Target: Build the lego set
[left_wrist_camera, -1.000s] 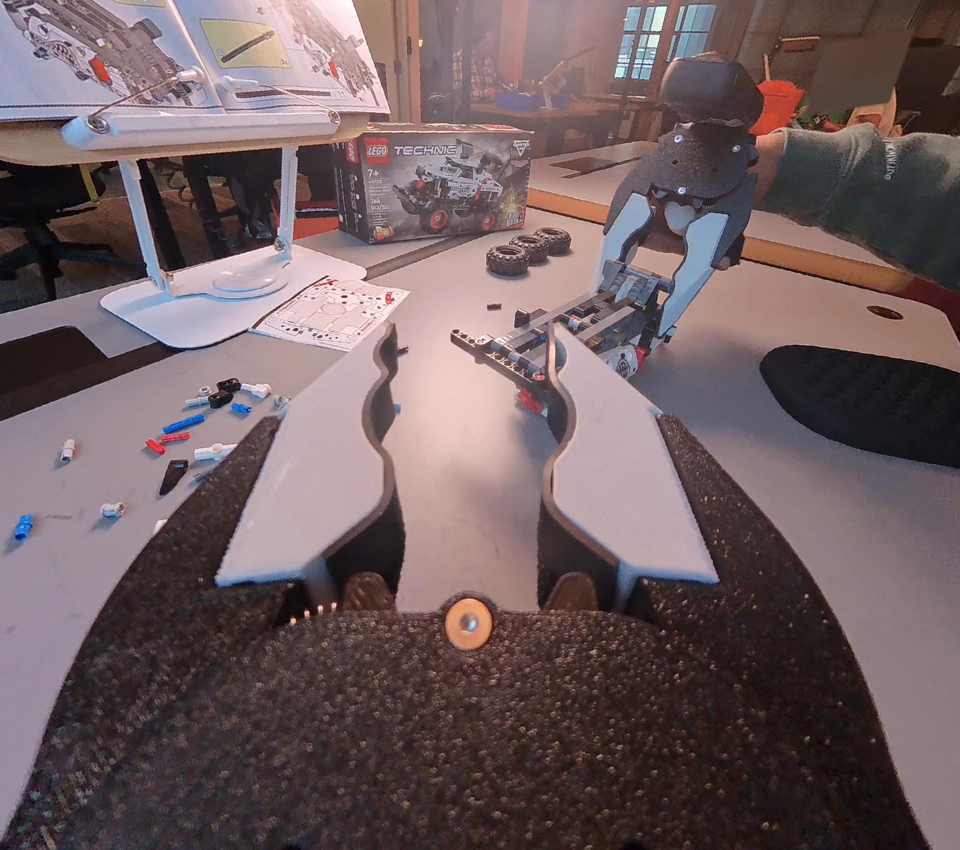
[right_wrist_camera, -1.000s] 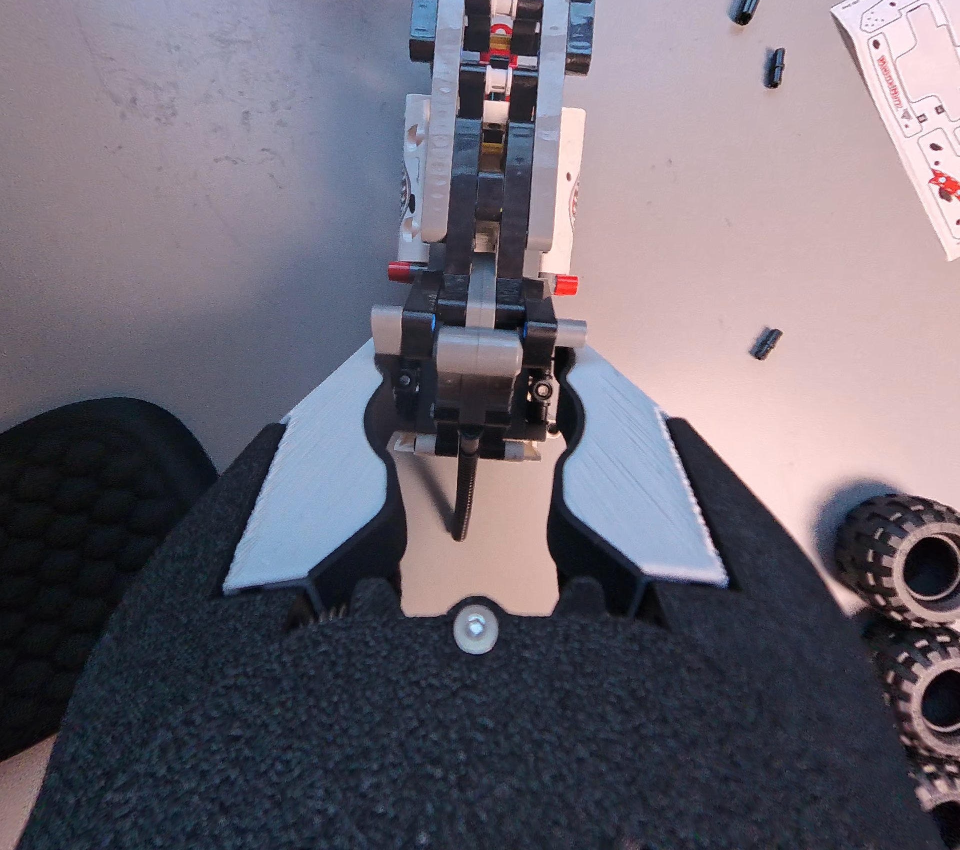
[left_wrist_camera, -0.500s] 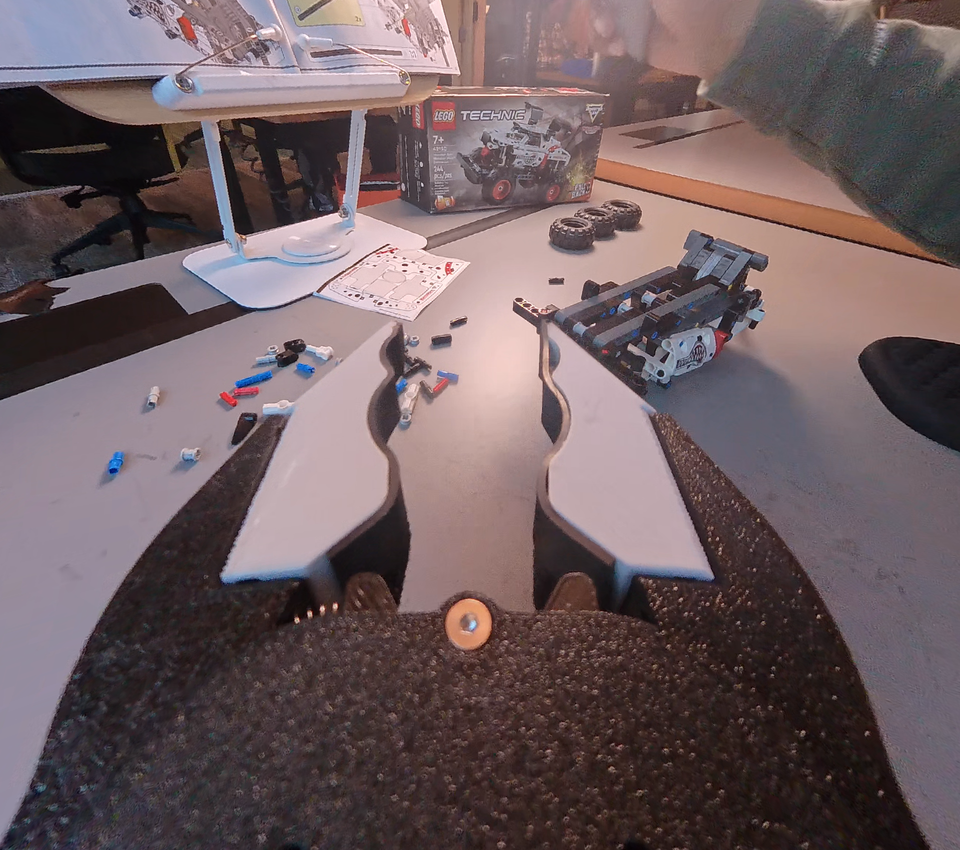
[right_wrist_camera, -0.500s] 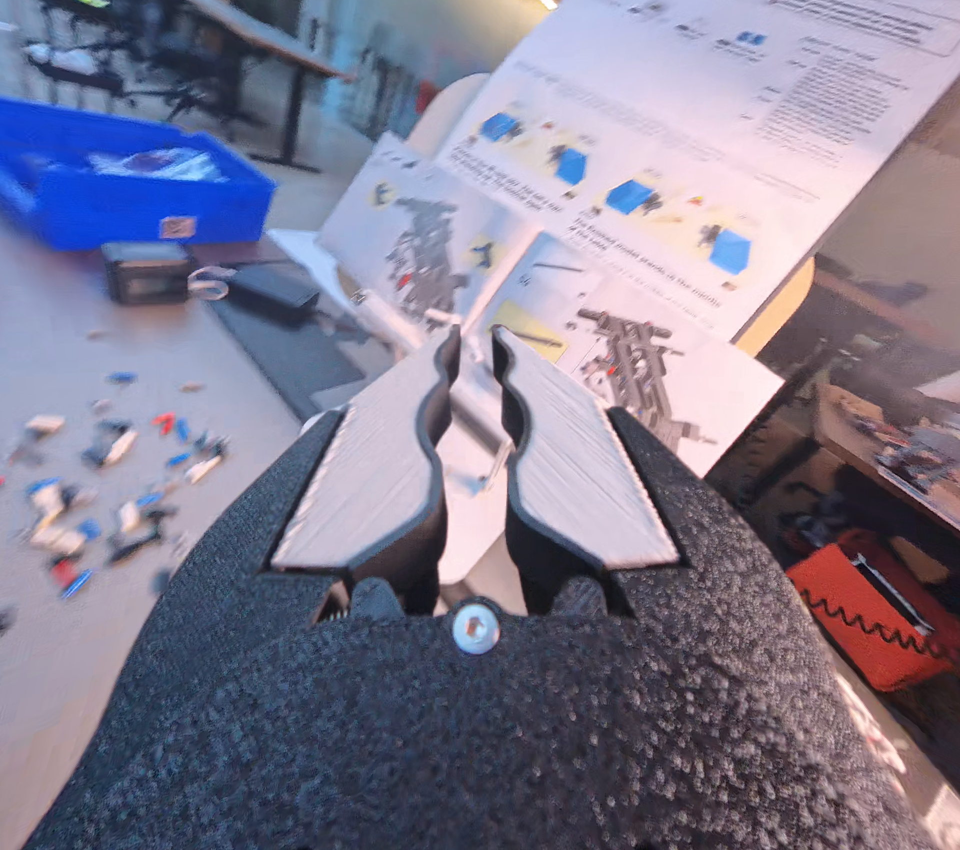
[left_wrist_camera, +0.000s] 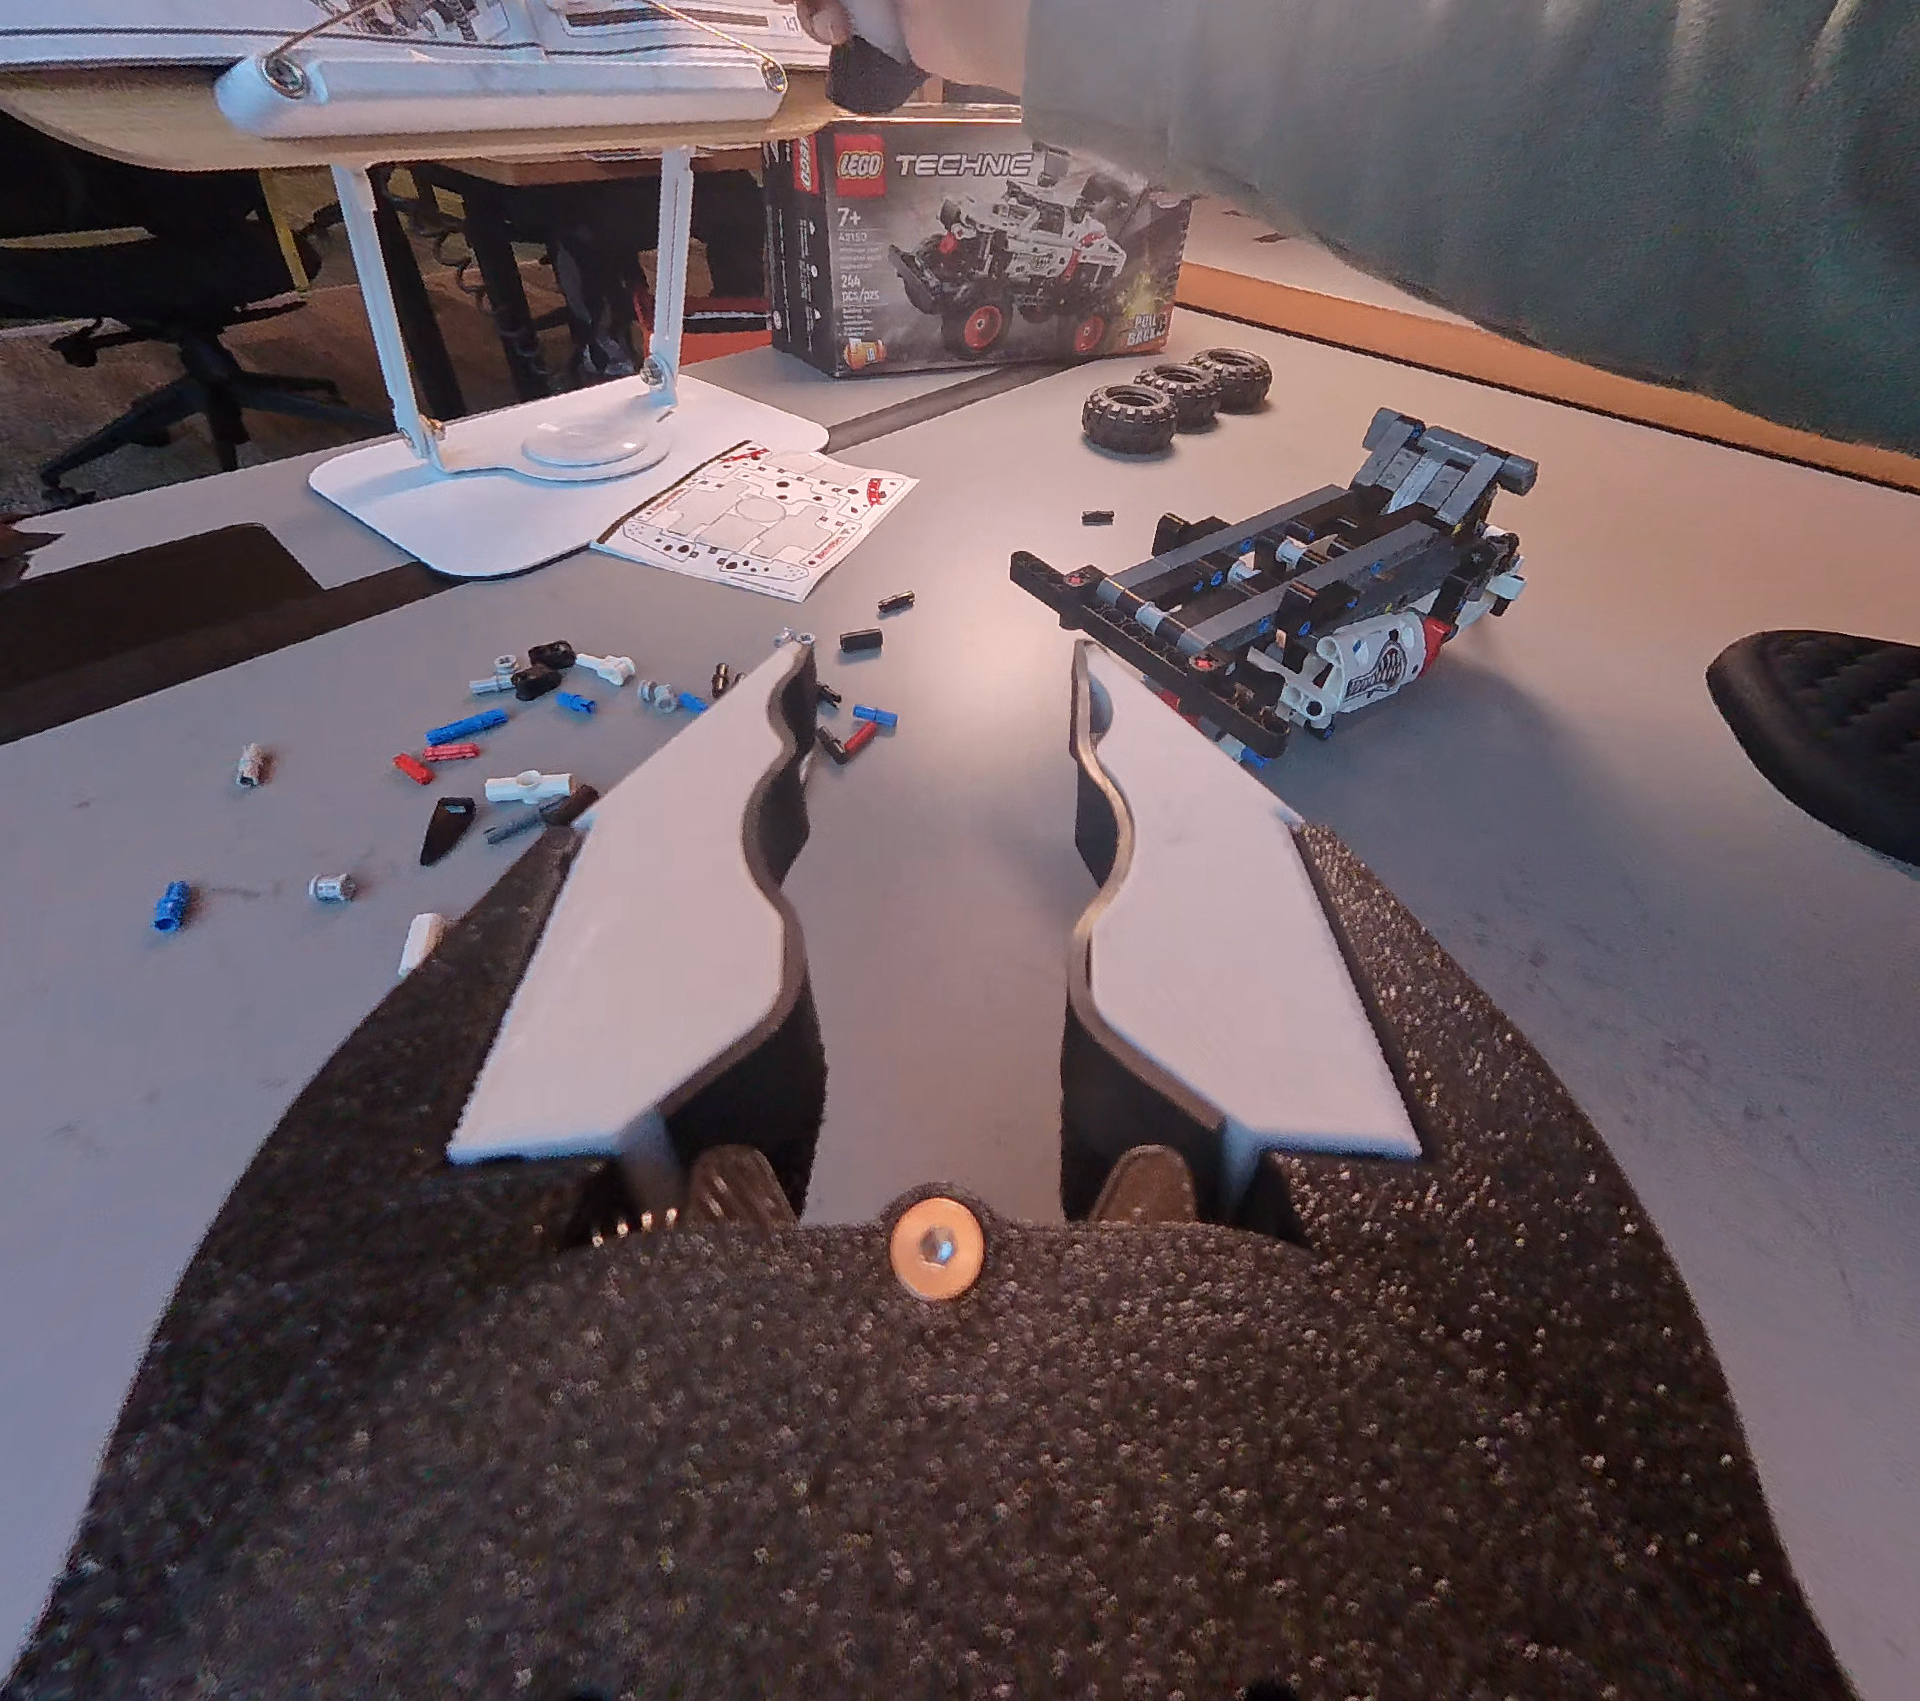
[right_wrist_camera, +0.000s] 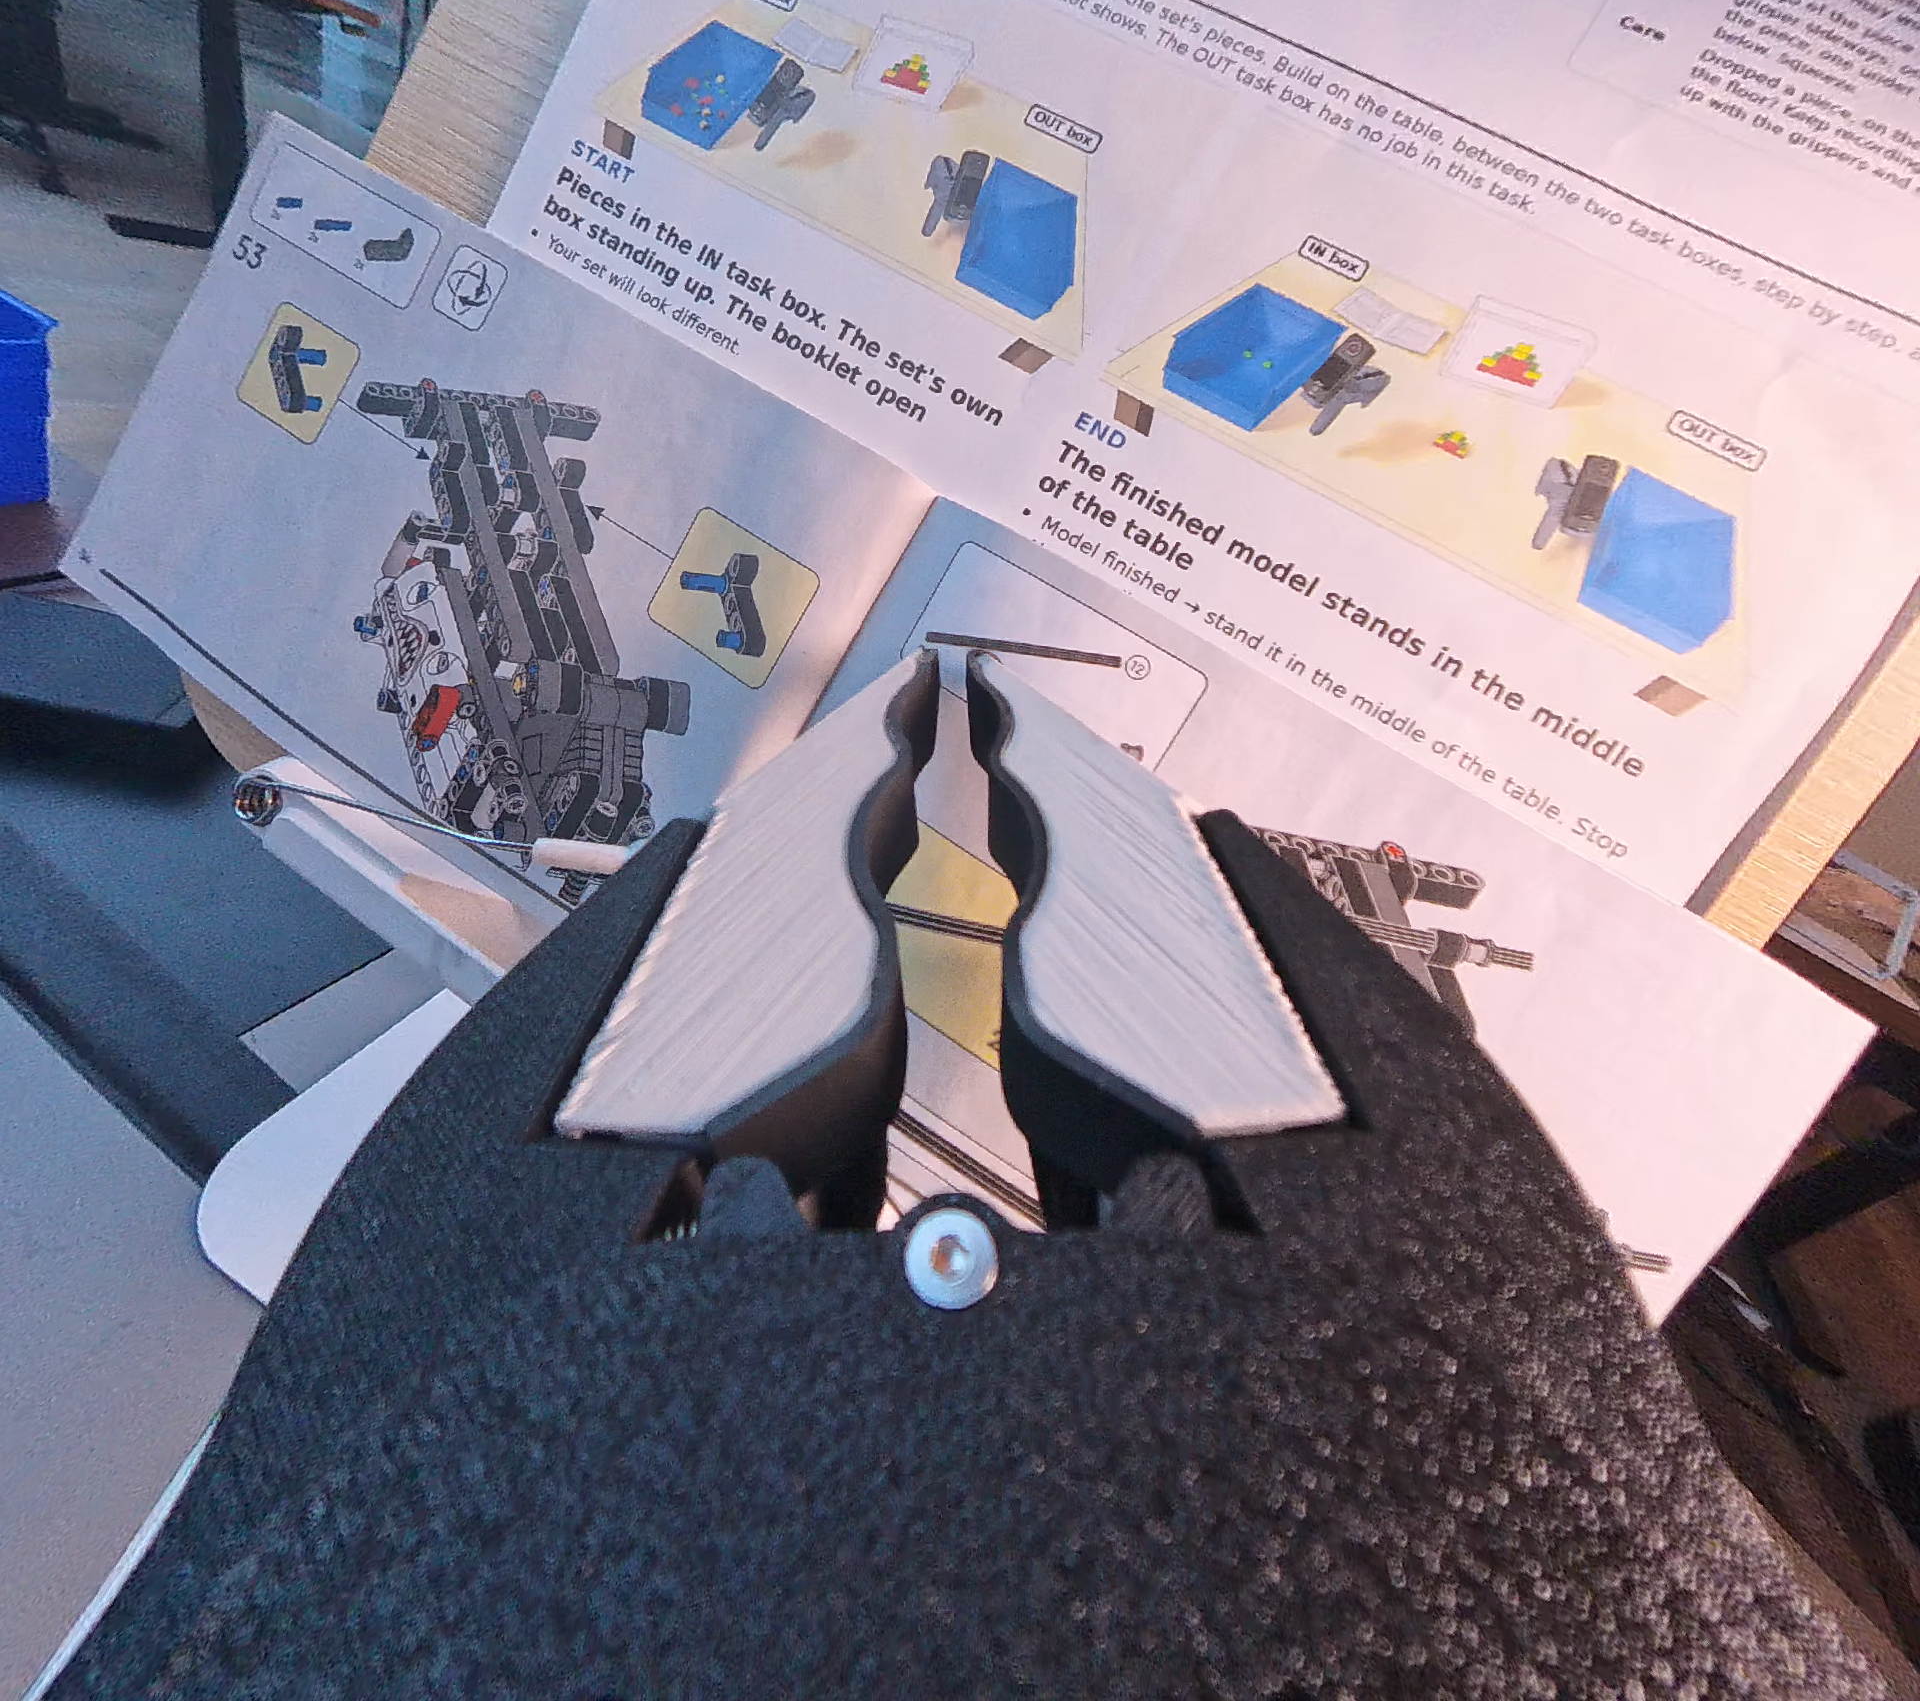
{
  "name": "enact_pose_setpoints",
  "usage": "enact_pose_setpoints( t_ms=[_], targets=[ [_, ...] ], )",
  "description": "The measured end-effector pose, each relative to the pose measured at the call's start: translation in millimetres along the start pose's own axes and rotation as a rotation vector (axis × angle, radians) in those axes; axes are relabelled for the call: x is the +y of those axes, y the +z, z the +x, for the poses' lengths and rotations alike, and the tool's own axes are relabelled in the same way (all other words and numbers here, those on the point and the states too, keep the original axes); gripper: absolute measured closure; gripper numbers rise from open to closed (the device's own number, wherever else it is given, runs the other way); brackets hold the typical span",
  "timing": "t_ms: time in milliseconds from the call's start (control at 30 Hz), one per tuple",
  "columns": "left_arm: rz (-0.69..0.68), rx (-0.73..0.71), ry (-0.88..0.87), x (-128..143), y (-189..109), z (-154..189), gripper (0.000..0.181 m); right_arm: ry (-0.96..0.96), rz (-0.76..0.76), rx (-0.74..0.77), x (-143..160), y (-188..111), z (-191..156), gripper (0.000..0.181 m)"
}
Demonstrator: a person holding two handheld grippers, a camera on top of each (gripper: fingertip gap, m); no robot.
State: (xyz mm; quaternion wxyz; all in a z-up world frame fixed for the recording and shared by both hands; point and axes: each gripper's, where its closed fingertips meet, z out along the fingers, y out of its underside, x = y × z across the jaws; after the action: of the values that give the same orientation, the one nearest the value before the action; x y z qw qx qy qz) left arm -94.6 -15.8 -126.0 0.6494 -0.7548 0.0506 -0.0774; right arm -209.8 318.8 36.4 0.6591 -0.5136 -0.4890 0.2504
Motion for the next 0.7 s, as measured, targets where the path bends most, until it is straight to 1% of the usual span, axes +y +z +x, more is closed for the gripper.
enact_pose_setpoints(
  t_ms=[67,167,300,367,433,500,567,633,700],
  targets=[
    [0.007,0.000,-0.005,-1,-1,-1,0.133,0.007,0.004,0.004,2,-2,3,0.177],
    [0.006,0.001,-0.024,-2,-1,-2,0.136,0.041,-0.010,0.044,12,-10,18,0.179],
    [-0.011,-0.055,-0.031,-1,-2,-15,0.137,0.055,-0.031,0.049,23,-14,29,0.178],
    [-0.025,-0.086,-0.023,2,-4,-21,0.138,0.052,-0.030,0.036,24,-16,29,0.177],
    [-0.033,-0.111,-0.027,4,-6,-27,0.139,0.055,-0.014,0.026,18,-24,28,0.176],
    [-0.041,-0.129,-0.035,5,-8,-31,0.140,0.072,0.024,-0.015,8,-41,20,0.175],
    [-0.047,-0.149,-0.040,6,-9,-36,0.142,0.087,0.051,-0.079,0,-67,7,0.173],
    [-0.064,-0.162,-0.049,9,-9,-39,0.143,0.108,0.071,-0.158,-5,-103,-11,0.170],
    [-0.081,-0.173,-0.055,12,-9,-42,0.144,0.169,0.087,-0.241,-9,-147,-29,0.171]
  ],
)
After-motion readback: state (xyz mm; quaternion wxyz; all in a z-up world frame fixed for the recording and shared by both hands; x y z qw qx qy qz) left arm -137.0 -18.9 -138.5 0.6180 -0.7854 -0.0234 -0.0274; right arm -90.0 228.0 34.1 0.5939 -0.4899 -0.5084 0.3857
